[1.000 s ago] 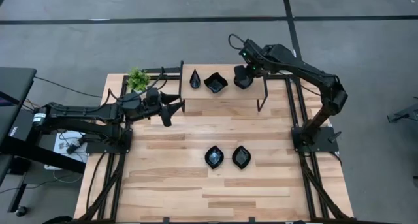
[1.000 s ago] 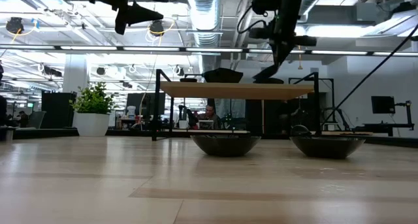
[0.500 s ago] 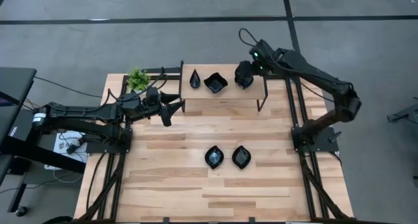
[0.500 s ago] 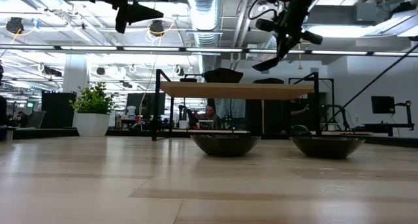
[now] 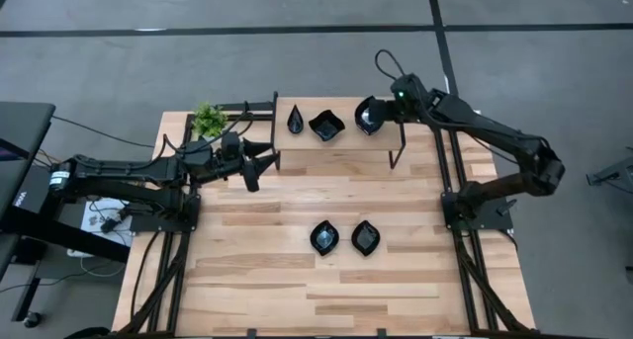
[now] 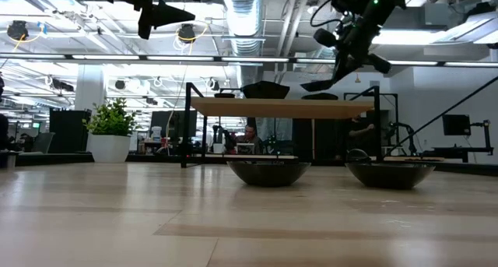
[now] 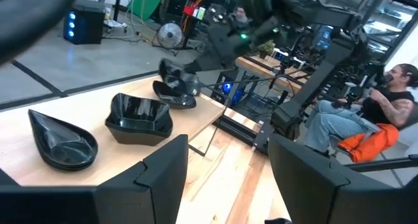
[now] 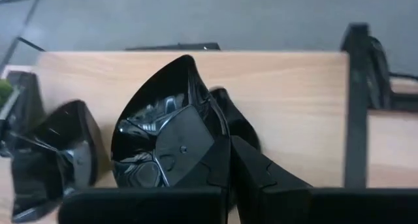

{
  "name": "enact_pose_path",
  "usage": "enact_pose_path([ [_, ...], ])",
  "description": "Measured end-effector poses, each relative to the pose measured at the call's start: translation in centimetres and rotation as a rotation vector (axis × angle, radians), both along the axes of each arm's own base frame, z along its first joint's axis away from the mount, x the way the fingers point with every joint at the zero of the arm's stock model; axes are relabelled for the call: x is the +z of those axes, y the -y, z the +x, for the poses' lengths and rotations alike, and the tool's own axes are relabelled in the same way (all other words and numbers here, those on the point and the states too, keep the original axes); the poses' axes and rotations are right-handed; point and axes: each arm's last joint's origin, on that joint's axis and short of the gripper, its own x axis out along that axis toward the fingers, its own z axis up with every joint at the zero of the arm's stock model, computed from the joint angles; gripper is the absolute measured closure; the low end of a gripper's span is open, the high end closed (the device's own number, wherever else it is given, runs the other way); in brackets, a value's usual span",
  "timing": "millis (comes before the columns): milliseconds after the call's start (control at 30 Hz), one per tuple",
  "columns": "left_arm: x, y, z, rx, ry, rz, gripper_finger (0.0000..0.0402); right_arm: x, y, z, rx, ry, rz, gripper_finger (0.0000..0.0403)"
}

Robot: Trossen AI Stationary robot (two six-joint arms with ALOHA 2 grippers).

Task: Pick & Place Mini shaped plates
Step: Stack the black leaf shaped plate on top of the black leaf shaped plates on the shelf

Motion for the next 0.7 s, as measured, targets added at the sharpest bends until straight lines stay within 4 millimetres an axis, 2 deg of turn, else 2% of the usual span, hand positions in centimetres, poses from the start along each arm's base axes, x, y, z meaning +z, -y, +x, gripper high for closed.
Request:
enact_pose_path([
  [167,0.0,0.07,0.03,-0.025,0.002,-0.004,0.0188,-0.74,0.56,0.36,0.032,-0.019,0.029,0.0403],
  [700,0.09,0.1,0.05,-0.038,0.01,-0.005,0.0188,-0.86,0.13,0.23,0.021,-0.045,0.05,0.0396],
])
